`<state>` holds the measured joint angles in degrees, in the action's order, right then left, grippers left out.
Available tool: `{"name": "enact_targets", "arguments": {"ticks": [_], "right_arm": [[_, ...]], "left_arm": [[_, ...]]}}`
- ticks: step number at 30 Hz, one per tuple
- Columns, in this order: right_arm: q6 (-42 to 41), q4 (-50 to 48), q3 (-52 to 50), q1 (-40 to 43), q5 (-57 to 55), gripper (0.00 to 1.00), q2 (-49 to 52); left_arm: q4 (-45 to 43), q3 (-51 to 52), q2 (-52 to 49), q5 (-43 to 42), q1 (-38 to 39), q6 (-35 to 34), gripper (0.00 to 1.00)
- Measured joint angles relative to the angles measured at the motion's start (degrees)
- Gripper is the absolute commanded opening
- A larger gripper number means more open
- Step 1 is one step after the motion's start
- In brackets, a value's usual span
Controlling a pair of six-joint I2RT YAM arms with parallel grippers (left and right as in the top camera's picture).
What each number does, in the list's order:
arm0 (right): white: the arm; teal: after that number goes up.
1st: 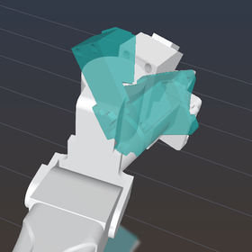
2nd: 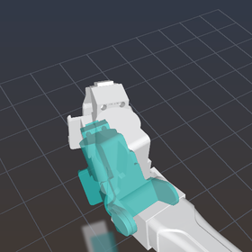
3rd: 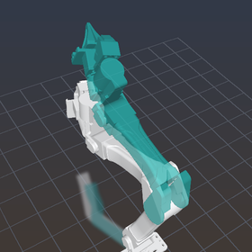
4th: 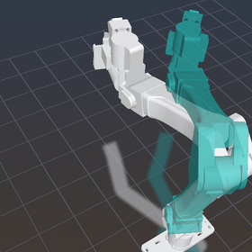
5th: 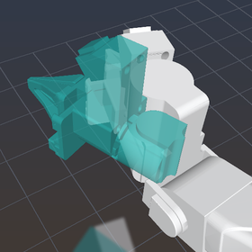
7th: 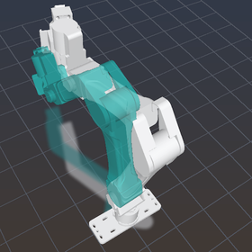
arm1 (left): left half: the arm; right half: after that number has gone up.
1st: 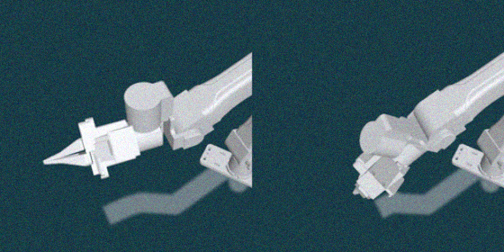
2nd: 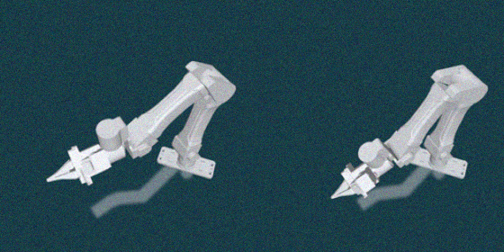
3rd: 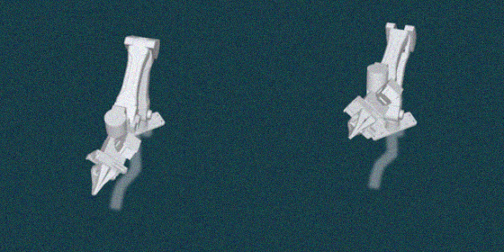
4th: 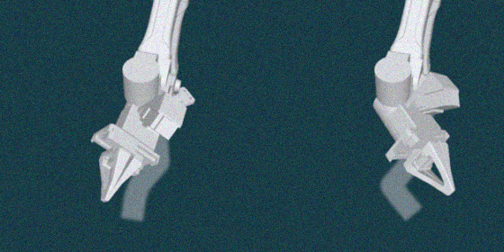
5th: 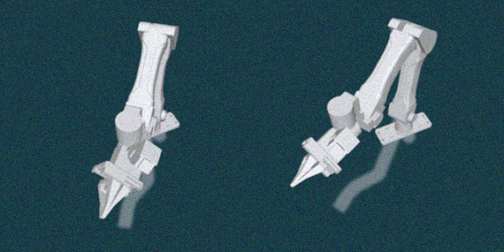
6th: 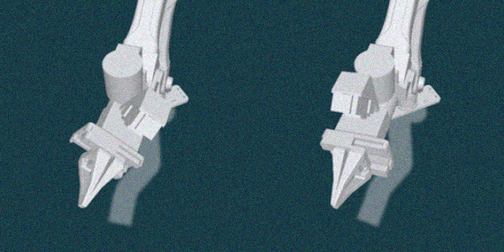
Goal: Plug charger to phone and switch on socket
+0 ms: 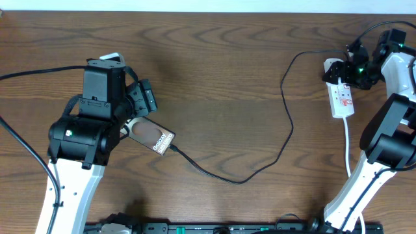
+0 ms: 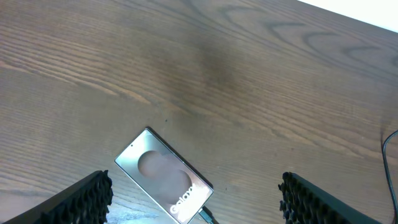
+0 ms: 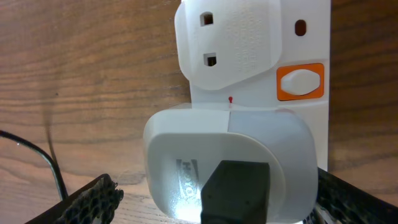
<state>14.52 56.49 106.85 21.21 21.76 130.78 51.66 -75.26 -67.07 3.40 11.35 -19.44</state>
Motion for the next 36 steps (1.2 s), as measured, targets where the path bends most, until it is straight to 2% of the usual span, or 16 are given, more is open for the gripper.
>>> {"name": "enact_targets", "arguments": {"ticks": [22,36], "right_arm": [[-4.85,0.22,0.04,-0.39,-3.82,0.89,0.0],[-5.09,0.15,0.13,-0.26,-1.11,0.91,-0.04]], "left_arm": [[0.66,0.0,0.0,0.0,0.0,0.0,0.85],[0.83,0.0,0.0,0.0,0.0,0.0,0.85]]}}
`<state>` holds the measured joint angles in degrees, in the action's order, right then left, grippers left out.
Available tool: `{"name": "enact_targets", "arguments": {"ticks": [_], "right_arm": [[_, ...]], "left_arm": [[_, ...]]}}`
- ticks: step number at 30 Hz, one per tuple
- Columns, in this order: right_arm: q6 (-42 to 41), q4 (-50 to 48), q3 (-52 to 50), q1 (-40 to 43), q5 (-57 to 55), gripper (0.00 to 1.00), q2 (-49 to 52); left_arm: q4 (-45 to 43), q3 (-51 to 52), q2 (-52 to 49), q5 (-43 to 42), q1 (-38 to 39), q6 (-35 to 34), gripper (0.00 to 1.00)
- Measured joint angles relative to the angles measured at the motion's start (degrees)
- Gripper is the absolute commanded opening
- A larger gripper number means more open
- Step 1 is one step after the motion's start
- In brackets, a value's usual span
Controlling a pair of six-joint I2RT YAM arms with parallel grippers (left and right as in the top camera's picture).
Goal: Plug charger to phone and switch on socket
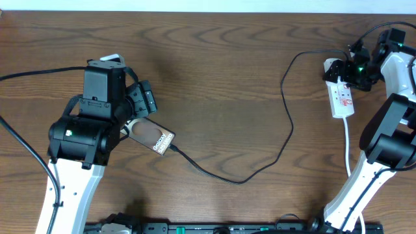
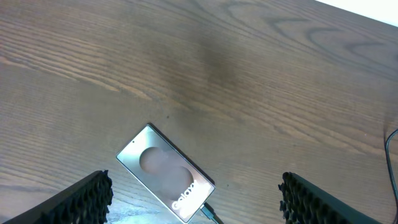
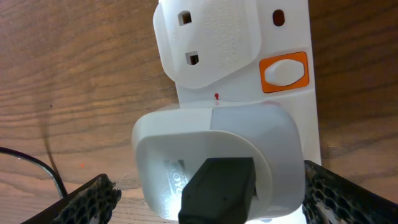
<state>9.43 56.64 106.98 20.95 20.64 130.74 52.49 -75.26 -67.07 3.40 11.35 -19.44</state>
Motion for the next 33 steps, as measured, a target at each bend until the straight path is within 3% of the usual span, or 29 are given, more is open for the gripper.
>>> {"name": "enact_targets", "arguments": {"ticks": [19,33], "right_arm": [[-0.5,0.9,0.13,0.2,1.79,0.88,-0.2],[-2.49,-3.67,-4.07,0.94,3.69,0.85,-1.92]], "left_arm": [[0.02,0.0,0.0,0.0,0.0,0.0,0.86],[0.04,0.0,0.0,0.0,0.0,0.0,0.85]]}}
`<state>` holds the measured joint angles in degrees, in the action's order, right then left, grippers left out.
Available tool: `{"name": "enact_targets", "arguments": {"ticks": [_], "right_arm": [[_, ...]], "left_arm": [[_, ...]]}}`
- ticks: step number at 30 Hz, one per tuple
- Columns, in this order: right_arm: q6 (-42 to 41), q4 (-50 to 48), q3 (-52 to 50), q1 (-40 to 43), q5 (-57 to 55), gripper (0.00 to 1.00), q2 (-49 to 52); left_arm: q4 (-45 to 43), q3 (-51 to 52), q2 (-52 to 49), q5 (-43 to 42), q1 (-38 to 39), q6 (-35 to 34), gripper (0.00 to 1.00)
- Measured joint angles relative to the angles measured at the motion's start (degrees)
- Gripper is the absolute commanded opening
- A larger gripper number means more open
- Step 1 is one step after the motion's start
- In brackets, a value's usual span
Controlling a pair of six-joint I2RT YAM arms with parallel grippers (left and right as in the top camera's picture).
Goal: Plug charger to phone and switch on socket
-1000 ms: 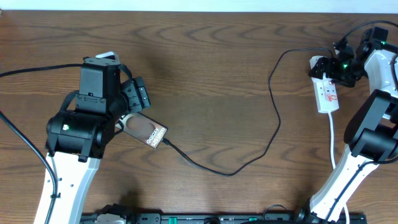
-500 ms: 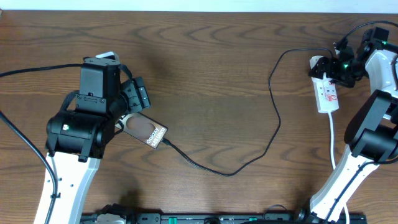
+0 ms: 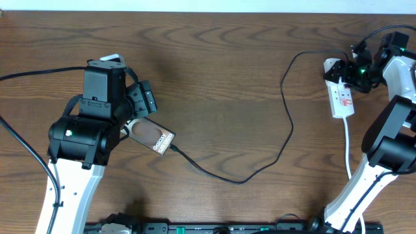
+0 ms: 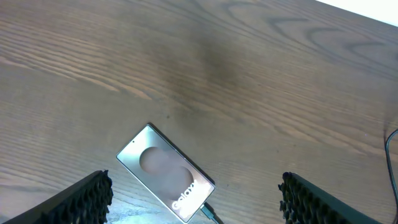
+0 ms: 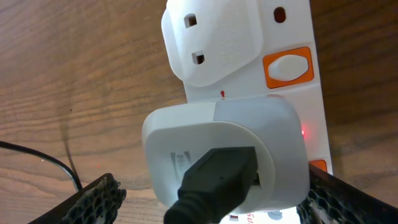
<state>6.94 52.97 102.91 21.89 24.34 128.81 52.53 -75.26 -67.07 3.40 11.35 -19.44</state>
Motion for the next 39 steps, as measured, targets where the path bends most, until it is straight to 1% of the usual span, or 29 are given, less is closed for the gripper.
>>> {"name": "enact_targets", "arguments": {"ticks": [3,7,12,15,18,22,27,28,29,33,39], "right_arm": [[-1.09,2.49,0.92,0.0,-0.72,0.83,0.04],[-2.29,10.05,3.87,-0.48,-0.68,0.86,0.87],[-4.81,18.23,13.9,-0.57,-3.87,0.9,1.99],[-7.91,22.58,21.2,-0.24,-9.14,0.91,0.39],[-11.76,26.23,25.27,-0.2,-14.64,0.93,-3.39],[-16.85,30.77,27.17,-0.33,-19.78,0.93,-12.0],[-21.51,37.46,27.71,-1.38,-21.9,0.95,-20.98],[-21.97,38.07,27.85,-1.57,-22.08,0.99,-21.99],[-22.69,38.8,27.93,-1.77,-22.32,0.99,-23.19],[-23.39,40.7,27.96,-1.79,-22.71,0.99,-23.71],[-23.76,40.7,27.93,-1.79,-22.86,0.99,-23.67]], "left_arm": [[0.0,0.0,0.0,0.0,0.0,0.0,0.85],[-0.02,0.0,0.0,0.0,0.0,0.0,0.85],[0.09,0.0,0.0,0.0,0.0,0.0,0.85],[0.68,0.0,0.0,0.0,0.0,0.0,0.85],[1.09,0.0,0.0,0.0,0.0,0.0,0.85],[1.11,0.0,0.0,0.0,0.0,0.0,0.85],[1.09,0.0,0.0,0.0,0.0,0.0,0.85],[1.09,0.0,0.0,0.0,0.0,-0.02,0.86],[1.09,0.0,0.0,0.0,0.0,-0.02,0.86],[1.11,0.0,0.0,0.0,0.0,0.0,0.85],[1.11,0.0,0.0,0.0,0.0,0.0,0.85]]}}
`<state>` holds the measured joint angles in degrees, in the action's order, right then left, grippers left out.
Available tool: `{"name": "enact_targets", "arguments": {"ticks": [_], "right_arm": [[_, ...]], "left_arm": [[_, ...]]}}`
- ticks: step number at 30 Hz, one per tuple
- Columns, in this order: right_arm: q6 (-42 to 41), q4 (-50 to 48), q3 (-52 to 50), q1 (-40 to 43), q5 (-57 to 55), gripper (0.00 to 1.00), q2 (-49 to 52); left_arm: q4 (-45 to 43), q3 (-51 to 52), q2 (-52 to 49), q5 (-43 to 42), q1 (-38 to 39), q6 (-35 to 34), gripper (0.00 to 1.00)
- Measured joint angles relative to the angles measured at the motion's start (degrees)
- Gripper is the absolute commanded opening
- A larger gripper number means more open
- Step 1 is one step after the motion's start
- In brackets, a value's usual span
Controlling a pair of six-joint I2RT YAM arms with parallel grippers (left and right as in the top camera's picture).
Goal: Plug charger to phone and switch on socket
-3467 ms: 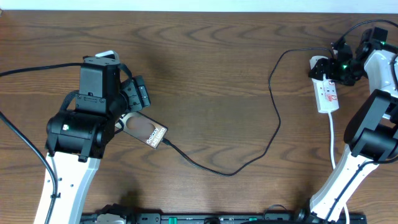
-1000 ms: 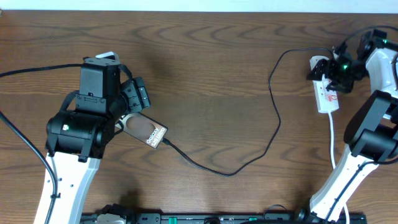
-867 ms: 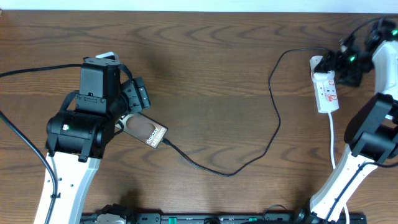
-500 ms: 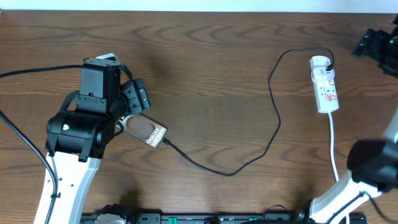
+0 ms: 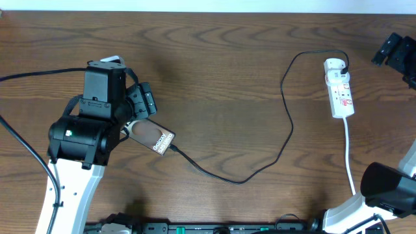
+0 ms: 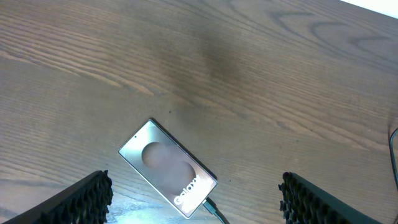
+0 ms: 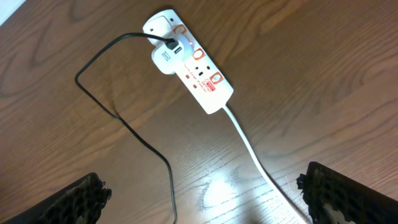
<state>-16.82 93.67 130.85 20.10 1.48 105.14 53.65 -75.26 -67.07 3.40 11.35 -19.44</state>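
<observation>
A silver Galaxy phone (image 5: 155, 137) lies face down on the wooden table, with a black cable (image 5: 286, 123) plugged into its lower end. In the left wrist view the phone (image 6: 168, 169) lies between and just ahead of my left gripper (image 6: 196, 200), which is open and holds nothing. The cable (image 7: 124, 118) runs to a white charger plug (image 7: 165, 59) seated in a white power strip (image 7: 189, 62) with orange switches. My right gripper (image 7: 202, 193) is open, high above and well back from the strip. Overhead, the right gripper (image 5: 395, 53) is at the right edge, right of the strip (image 5: 339, 88).
The strip's white lead (image 5: 348, 149) runs down the right side toward the table's front edge. My left arm's body (image 5: 88, 130) stands over the table's left part, and its black cable (image 5: 26, 156) loops at the far left.
My right gripper was close over the charger plug and strip; now it is far back and high, with the whole strip in its view. The left gripper and phone barely changed.
My right gripper stayed close over the charger plug in the strip through the first two moments. At the third, a small red light showed on the strip beside the plug. Now the gripper is withdrawn to the right. The phone stayed plugged in under my open left gripper throughout.
</observation>
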Motion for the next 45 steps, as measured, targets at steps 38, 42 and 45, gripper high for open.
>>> {"name": "enact_targets", "arguments": {"ticks": [38,42,45], "right_arm": [[-0.2,0.13,0.0,0.0,-0.02,0.99,0.0],[-0.2,0.13,0.0,0.0,-0.02,0.99,0.0],[-0.2,0.13,0.0,0.0,-0.02,0.99,0.0]], "left_arm": [[-0.04,18.29,32.89,1.68,0.02,-1.27,0.86],[-18.05,31.63,44.57,1.7,-0.11,-1.77,0.85],[-33.7,42.01,51.87,1.66,-1.07,-1.92,0.85]]}}
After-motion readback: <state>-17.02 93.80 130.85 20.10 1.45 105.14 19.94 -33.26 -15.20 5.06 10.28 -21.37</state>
